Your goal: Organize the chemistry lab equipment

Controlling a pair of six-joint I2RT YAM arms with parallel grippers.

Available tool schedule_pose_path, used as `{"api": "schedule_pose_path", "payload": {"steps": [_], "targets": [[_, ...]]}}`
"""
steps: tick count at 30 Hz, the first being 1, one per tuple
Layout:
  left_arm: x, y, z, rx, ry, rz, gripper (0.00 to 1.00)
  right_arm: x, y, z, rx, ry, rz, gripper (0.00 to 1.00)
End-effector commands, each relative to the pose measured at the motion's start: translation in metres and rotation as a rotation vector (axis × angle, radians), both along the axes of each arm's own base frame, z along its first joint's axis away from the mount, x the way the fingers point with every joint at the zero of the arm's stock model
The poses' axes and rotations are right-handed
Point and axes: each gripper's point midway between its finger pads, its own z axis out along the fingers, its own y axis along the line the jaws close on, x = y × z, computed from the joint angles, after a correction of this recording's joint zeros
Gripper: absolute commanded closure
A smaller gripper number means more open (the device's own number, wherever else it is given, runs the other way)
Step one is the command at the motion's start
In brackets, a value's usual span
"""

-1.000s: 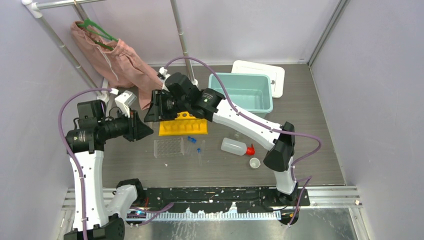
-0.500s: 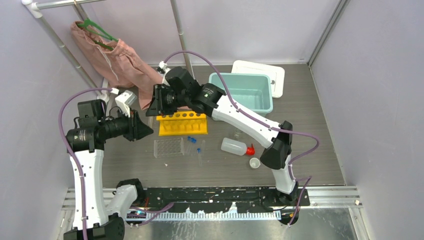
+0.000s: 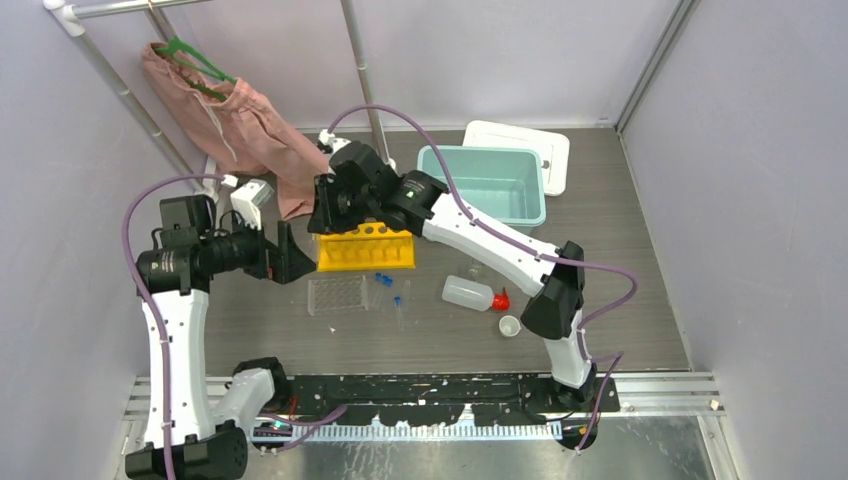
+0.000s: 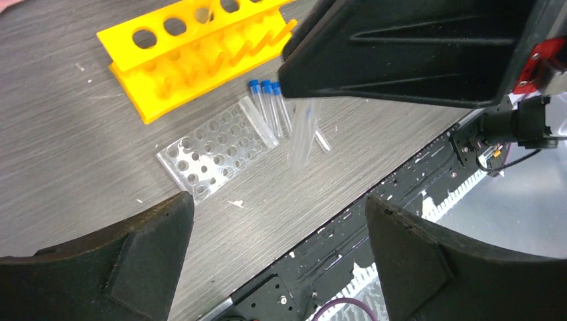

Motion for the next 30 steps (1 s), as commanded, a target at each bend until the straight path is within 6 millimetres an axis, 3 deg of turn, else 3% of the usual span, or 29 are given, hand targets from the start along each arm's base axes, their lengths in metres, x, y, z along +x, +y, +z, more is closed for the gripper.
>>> {"api": "schedule_pose_path", "payload": {"steps": [1,10,17,30], "targets": [[0.016,0.015,-0.003,0.041,0.031,0.094,0.0,0.033,-0.031,0.02,-0.046,-0.238,-0.138,0.99],[0.036,0.053,-0.037,0.161,0.185,0.24,0.0,0.045,-0.033,-0.021,-0.088,-0.535,-0.204,0.99],[0.043,0.076,-0.05,0.153,0.256,0.325,0.0,0.054,-0.022,-0.036,-0.061,-0.707,-0.257,0.99],[0.042,0.081,-0.059,0.174,0.278,0.328,0.0,0.068,-0.009,-0.068,-0.076,-0.791,-0.277,0.99]]}}
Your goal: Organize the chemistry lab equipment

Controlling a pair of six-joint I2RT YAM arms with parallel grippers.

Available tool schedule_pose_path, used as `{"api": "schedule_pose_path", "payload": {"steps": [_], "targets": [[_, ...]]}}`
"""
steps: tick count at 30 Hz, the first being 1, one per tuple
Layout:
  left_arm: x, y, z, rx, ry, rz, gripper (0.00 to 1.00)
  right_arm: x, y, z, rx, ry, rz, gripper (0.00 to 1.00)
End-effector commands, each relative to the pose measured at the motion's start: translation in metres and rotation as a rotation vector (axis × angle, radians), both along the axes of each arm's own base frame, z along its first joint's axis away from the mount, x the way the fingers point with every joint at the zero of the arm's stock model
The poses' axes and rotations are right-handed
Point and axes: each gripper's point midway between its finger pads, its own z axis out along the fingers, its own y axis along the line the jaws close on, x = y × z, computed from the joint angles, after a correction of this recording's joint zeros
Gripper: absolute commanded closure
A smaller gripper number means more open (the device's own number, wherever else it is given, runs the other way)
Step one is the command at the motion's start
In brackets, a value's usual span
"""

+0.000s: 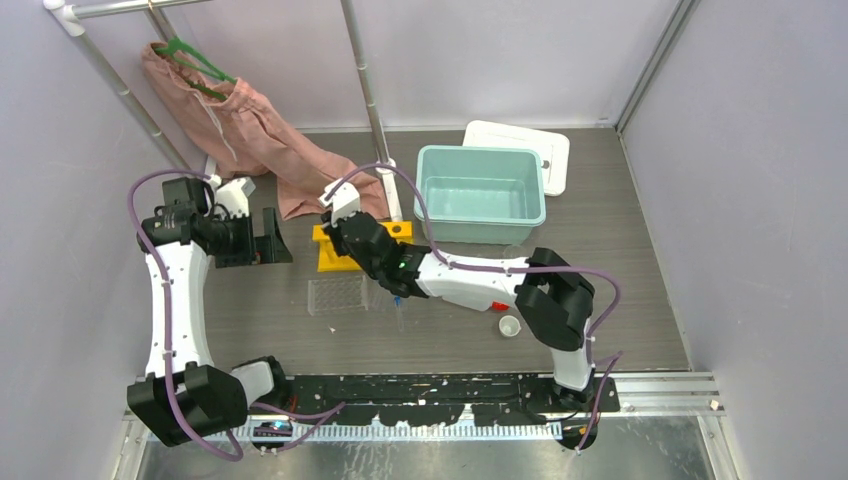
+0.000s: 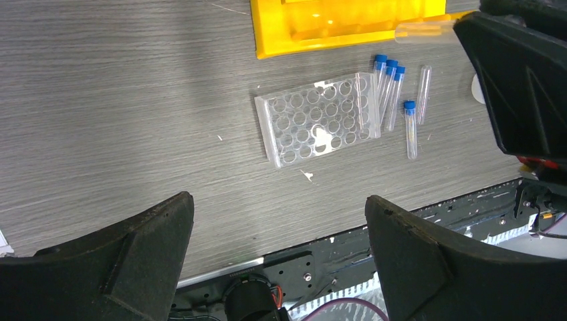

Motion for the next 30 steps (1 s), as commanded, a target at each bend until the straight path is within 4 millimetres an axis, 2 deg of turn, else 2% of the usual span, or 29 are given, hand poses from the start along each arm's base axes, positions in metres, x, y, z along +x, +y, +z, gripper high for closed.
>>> {"api": "schedule_pose_path", "payload": {"steps": [1,10,30], "targets": [[0.005,0.004,0.007,0.016,-0.033,0.003,0.0,0.009,0.004,0.009,0.041,-0.066,-0.025,0.99],[0.006,0.005,0.009,0.021,-0.033,0.009,0.0,0.011,0.008,-0.013,0.007,-0.063,-0.018,0.99],[0.005,0.004,0.01,0.022,-0.038,0.0,0.0,0.015,0.015,-0.041,-0.068,-0.057,-0.014,0.99]]}}
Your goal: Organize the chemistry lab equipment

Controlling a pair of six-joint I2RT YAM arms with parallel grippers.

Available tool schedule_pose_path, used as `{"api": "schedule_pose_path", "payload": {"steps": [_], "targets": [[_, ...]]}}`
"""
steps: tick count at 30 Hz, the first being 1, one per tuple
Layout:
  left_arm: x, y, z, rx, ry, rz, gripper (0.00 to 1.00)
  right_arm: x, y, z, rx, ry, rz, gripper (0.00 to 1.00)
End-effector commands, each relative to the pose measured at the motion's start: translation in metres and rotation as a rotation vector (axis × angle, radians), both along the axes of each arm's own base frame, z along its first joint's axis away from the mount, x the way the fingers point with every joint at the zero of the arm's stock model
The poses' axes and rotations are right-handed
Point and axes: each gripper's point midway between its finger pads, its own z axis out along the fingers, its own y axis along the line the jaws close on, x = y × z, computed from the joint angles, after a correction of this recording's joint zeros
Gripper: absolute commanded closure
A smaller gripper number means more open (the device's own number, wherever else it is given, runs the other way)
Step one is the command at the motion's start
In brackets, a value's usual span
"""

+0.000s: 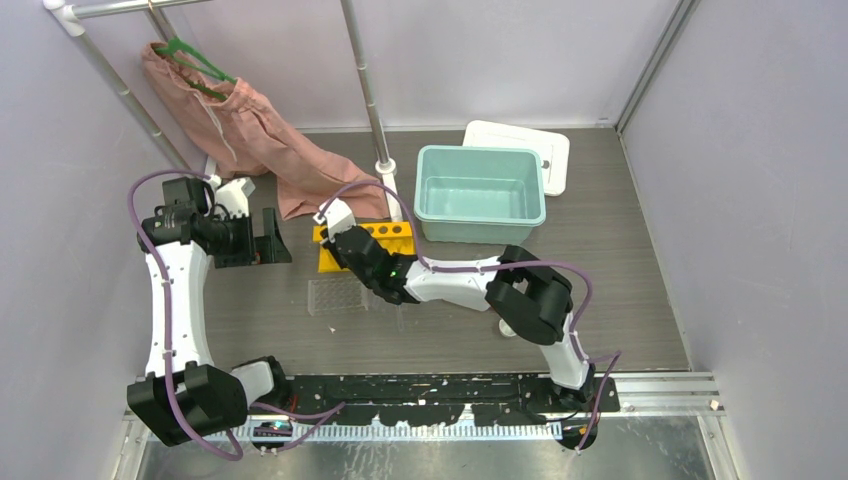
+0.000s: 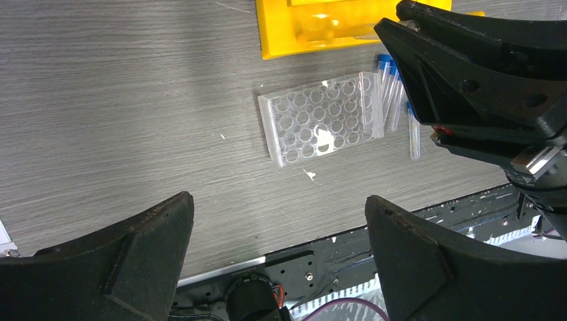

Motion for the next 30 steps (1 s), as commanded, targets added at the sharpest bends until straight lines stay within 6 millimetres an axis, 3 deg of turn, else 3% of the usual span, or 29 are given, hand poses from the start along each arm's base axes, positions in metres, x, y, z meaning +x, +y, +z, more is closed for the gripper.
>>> {"api": "schedule_pose_path", "payload": {"steps": [1,12,17,20,24,30], "targets": [[0.005,0.003,0.01,0.014,-0.041,-0.005,0.0,0.007,0.008,0.026,0.054,-0.051,-0.013,0.99],[0.006,0.005,0.01,0.024,-0.044,-0.009,0.0,0.006,0.013,0.004,0.035,-0.014,-0.004,0.99],[0.006,0.005,0.01,0.029,-0.045,-0.012,0.0,0.004,0.013,0.004,0.047,0.004,-0.005,0.75],[0.005,0.006,0.009,0.033,-0.043,-0.012,0.0,0.001,0.012,0.015,0.067,0.01,-0.008,0.63],[0.003,0.005,0.011,0.037,-0.048,-0.014,0.0,-0.009,0.009,0.043,0.112,0.031,-0.019,0.55],[0.0,0.004,0.015,0.041,-0.058,-0.019,0.0,-0.036,-0.008,0.075,0.126,0.097,-0.082,0.51]]}}
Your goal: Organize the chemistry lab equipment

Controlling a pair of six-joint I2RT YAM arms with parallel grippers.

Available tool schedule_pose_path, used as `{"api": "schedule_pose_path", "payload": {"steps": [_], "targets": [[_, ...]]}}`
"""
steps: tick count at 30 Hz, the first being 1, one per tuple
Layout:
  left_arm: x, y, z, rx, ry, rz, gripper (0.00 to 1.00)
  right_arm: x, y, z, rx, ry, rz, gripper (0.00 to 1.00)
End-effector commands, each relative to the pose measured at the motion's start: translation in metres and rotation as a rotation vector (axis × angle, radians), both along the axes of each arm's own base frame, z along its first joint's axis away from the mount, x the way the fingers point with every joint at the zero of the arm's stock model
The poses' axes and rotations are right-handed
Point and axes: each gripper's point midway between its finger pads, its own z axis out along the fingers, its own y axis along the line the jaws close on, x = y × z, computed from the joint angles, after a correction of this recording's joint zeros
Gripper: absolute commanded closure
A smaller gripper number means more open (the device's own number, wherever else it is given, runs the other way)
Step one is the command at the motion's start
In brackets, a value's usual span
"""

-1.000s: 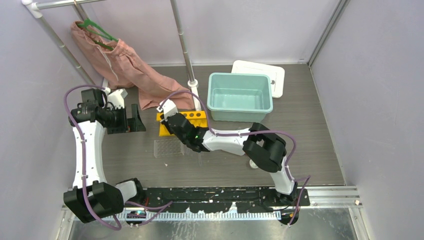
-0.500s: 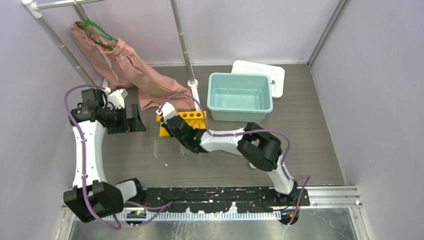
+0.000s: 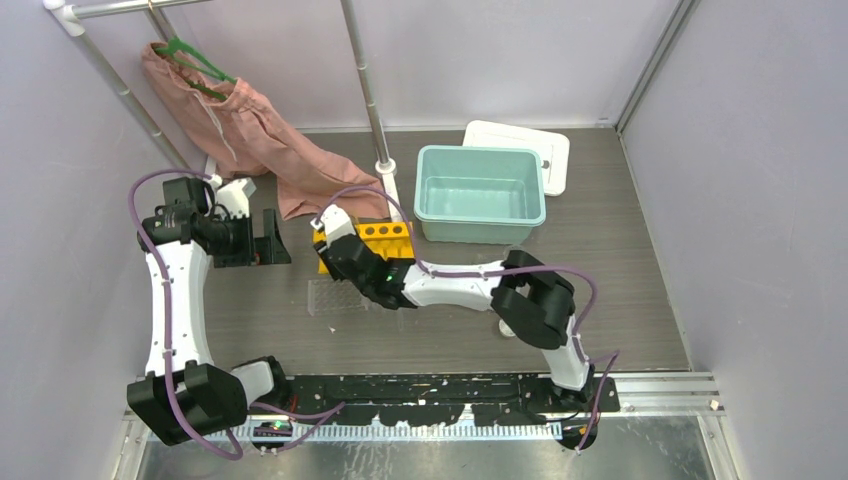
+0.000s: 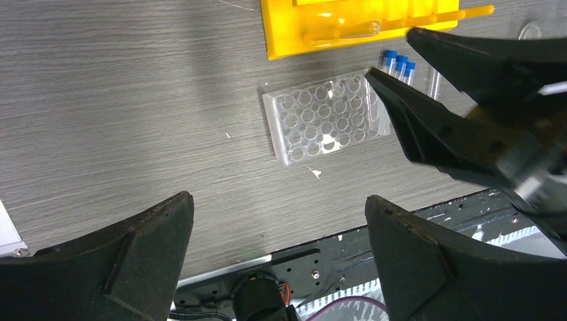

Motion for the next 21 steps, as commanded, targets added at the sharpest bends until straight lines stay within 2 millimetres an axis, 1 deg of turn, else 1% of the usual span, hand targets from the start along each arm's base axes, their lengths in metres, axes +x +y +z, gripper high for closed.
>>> {"api": "schedule_pose_path", "payload": {"steps": [1,2,3,5,6,8,9,11,12,15,16,19,21], "targets": [[0.0,0.002,0.017,0.024,-0.061,-0.005,0.0,-0.019,-0.011,0.102,0.183,0.011,-0.087,0.5],[-0.001,0.002,0.018,0.023,-0.062,-0.006,0.0,-0.023,-0.017,0.101,0.18,0.048,-0.108,0.5],[-0.001,0.001,0.019,0.024,-0.066,-0.007,0.0,-0.029,-0.029,0.095,0.151,0.095,-0.133,0.49],[-0.002,0.001,0.02,0.024,-0.069,-0.009,0.0,-0.036,-0.047,0.089,0.132,0.169,-0.191,0.45],[-0.002,0.001,0.021,0.024,-0.074,-0.011,0.0,-0.039,-0.058,0.084,0.118,0.193,-0.227,0.36],[-0.003,0.0,0.022,0.027,-0.078,-0.013,0.0,-0.038,-0.085,0.077,0.101,0.208,-0.342,0.03],[-0.003,0.0,0.023,0.027,-0.082,-0.013,0.0,-0.038,-0.099,0.076,0.1,0.212,-0.402,0.01],[-0.004,0.0,0.025,0.029,-0.085,-0.016,0.0,-0.039,-0.122,0.074,0.083,0.206,-0.481,0.0],[-0.004,0.0,0.026,0.03,-0.088,-0.017,0.0,-0.04,-0.129,0.07,0.07,0.215,-0.491,0.0],[-0.005,0.0,0.029,0.034,-0.095,-0.018,0.0,-0.047,-0.134,0.054,0.071,0.285,-0.467,0.0],[-0.005,0.0,0.03,0.037,-0.097,-0.018,0.0,-0.049,-0.135,0.049,0.078,0.315,-0.474,0.03],[-0.006,0.001,0.032,0.045,-0.102,-0.021,0.0,-0.055,-0.139,0.028,0.096,0.417,-0.508,0.23],[-0.008,0.0,0.031,0.049,-0.104,-0.023,0.0,-0.056,-0.141,0.015,0.101,0.463,-0.532,0.31]]}}
